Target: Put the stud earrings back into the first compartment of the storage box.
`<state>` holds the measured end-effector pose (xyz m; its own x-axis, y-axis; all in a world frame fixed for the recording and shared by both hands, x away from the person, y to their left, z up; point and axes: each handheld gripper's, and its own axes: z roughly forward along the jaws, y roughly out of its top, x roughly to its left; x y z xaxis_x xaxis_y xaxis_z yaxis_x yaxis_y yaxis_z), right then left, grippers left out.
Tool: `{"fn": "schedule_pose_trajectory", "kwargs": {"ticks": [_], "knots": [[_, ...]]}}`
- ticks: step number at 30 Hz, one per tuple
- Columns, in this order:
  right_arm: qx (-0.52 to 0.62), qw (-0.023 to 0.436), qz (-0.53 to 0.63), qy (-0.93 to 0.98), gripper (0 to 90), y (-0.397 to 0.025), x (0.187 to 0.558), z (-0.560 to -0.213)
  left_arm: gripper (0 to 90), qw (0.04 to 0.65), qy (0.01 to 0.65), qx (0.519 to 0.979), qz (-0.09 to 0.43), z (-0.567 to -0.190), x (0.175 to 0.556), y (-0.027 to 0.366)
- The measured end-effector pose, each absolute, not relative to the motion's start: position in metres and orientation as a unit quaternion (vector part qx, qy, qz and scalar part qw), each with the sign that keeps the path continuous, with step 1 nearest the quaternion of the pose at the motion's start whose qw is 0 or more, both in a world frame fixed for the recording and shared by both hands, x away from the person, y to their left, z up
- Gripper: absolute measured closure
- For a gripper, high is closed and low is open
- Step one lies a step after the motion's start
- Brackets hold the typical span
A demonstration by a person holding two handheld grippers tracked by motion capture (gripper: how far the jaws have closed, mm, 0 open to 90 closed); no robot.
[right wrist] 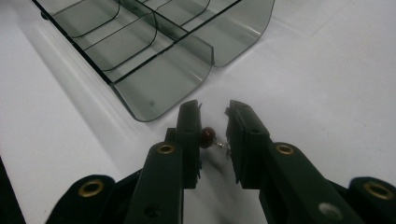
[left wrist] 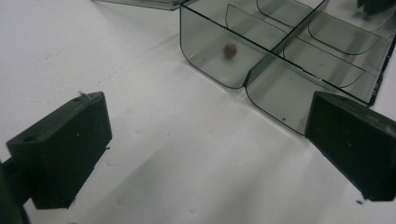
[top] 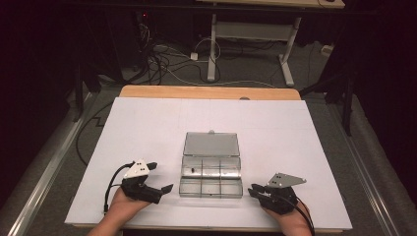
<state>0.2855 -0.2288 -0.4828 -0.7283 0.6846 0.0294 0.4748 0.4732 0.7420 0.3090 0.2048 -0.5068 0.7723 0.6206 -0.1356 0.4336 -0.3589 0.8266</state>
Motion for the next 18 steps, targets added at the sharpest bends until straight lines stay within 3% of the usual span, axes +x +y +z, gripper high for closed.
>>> {"fn": "schedule_pose_trajectory", "kwargs": {"ticks": [18], "knots": [[0.337, 0.145, 0.431, 0.824, 75.3, -0.233, 0.285, -0.451, 0.0, 0.467, 0.327, 0.816, 0.1, -0.507, 0.309, 0.206]]}}
